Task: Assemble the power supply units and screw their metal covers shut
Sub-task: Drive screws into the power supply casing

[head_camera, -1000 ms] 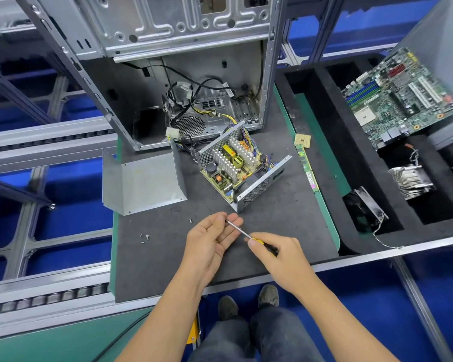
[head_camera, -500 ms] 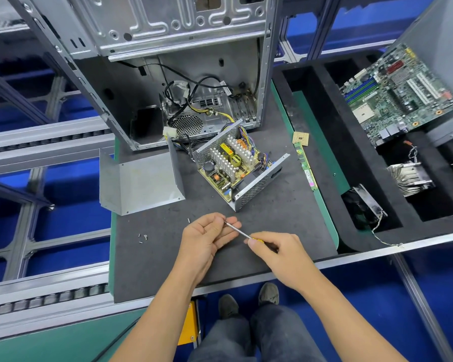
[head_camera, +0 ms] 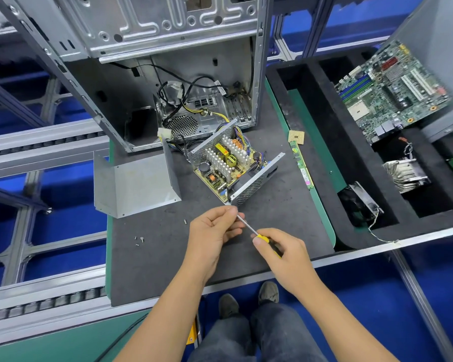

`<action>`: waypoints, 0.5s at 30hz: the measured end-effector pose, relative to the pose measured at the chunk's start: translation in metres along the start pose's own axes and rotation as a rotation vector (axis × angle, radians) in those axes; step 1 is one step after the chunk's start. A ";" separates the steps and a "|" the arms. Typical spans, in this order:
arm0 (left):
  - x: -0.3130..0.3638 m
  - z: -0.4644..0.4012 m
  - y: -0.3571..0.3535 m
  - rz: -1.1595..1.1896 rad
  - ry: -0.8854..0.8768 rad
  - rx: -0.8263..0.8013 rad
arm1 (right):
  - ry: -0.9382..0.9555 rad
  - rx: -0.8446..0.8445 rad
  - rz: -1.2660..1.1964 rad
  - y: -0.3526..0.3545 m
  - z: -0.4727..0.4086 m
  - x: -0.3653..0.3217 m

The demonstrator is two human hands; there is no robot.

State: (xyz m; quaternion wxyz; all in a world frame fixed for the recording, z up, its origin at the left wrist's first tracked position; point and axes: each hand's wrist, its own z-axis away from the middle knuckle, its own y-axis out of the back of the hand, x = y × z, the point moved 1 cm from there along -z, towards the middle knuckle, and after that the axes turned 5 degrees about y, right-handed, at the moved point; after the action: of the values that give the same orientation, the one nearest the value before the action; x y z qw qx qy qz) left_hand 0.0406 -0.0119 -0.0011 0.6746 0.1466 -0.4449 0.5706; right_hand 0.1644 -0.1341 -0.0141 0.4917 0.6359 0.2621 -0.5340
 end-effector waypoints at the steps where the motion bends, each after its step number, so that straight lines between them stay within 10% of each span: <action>1: -0.002 0.001 -0.006 0.023 0.016 0.004 | -0.002 0.023 -0.029 0.000 0.002 0.000; 6: -0.003 0.004 -0.015 0.015 -0.006 0.047 | -0.050 0.085 -0.115 0.002 0.001 0.000; 10: 0.003 0.005 -0.006 -0.307 -0.330 0.328 | -0.089 0.123 -0.172 0.005 -0.003 -0.002; 15: 0.014 0.000 -0.008 -0.601 -0.565 0.260 | -0.108 0.106 -0.151 0.003 -0.006 0.000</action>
State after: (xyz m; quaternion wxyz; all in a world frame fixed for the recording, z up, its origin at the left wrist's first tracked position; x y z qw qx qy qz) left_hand 0.0471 -0.0051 0.0122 0.6384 0.5038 -0.4741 0.3374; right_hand 0.1697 -0.1294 -0.0137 0.4289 0.6098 0.2537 -0.6163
